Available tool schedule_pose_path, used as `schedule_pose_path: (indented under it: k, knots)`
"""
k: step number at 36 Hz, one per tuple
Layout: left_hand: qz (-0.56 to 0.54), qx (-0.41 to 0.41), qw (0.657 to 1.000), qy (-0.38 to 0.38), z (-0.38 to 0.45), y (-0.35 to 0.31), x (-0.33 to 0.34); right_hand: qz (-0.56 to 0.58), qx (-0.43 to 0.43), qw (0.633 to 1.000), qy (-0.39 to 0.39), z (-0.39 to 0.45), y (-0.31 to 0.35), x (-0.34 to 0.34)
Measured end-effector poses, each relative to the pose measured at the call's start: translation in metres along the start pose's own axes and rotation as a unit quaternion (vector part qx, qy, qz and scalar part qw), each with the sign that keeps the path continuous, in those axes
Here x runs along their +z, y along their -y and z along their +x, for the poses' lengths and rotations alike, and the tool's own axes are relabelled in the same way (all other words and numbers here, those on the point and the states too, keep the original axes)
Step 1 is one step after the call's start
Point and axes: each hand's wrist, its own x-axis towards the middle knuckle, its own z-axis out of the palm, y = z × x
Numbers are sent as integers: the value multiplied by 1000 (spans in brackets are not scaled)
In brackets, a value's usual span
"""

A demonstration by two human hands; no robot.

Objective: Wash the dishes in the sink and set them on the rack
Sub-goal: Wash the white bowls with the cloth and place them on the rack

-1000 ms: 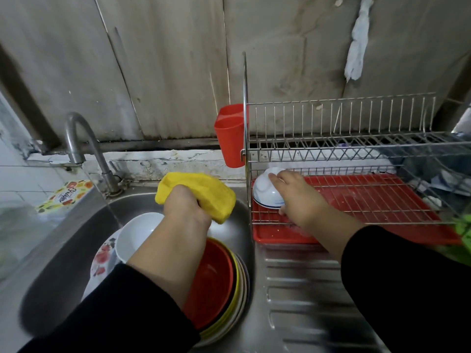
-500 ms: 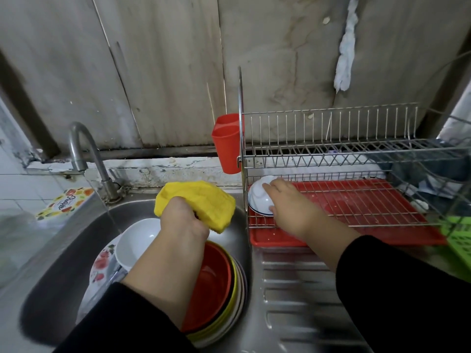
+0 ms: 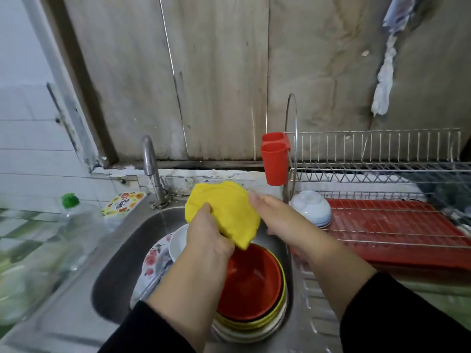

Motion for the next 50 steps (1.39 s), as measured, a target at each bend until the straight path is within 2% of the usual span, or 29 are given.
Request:
schedule_pose_path:
  k: [4, 6, 11, 17, 21, 23, 25, 27, 28, 31, 33, 39, 46, 48, 50]
  knots:
    - [-10, -39, 998, 54, -2, -15, -4, 148, 56, 986, 54, 6, 12, 17]
    - [-7, -41, 996, 80, 0, -27, -9, 222, 70, 971, 55, 12, 19, 29]
    - [24, 15, 992, 121, 29, -48, -26, 379, 117, 918, 10, 25, 24, 47]
    - [72, 8, 984, 164, 71, -61, -47, 457, 189, 867, -65, 34, 25, 71]
    - [193, 60, 972, 121, 92, -71, -64, 506, 182, 838, -93, 32, 26, 82]
    - [339, 130, 928, 84, 109, -74, -77, 527, 173, 826, -101, 32, 25, 84]
    - [514, 188, 836, 30, 123, -75, -91, 542, 169, 816, -112, 33, 23, 88]
    - [649, 180, 739, -24, 133, -76, -104, 541, 172, 812, -136, 34, 22, 93]
    - [689, 160, 706, -31, 137, -76, -109, 541, 174, 809, -148, 33, 22, 95]
    - [744, 113, 658, -2, 147, -72, -119, 546, 181, 799, -177, 33, 21, 101]
    - [760, 107, 640, 28, 158, -67, -123, 542, 184, 800, -181, 32, 20, 105]
    - [721, 138, 672, 100, 164, -66, -125, 493, 186, 824, -207, 31, 17, 111]
    - [687, 167, 700, 104, 164, -76, -120, 417, 176, 863, -224, 29, 21, 111]
    - [661, 171, 721, 116, 159, -82, -116, 398, 165, 874, -227, 28, 23, 109]
    - [616, 163, 758, 140, 151, -87, -109, 370, 151, 886, -235, 28, 24, 106]
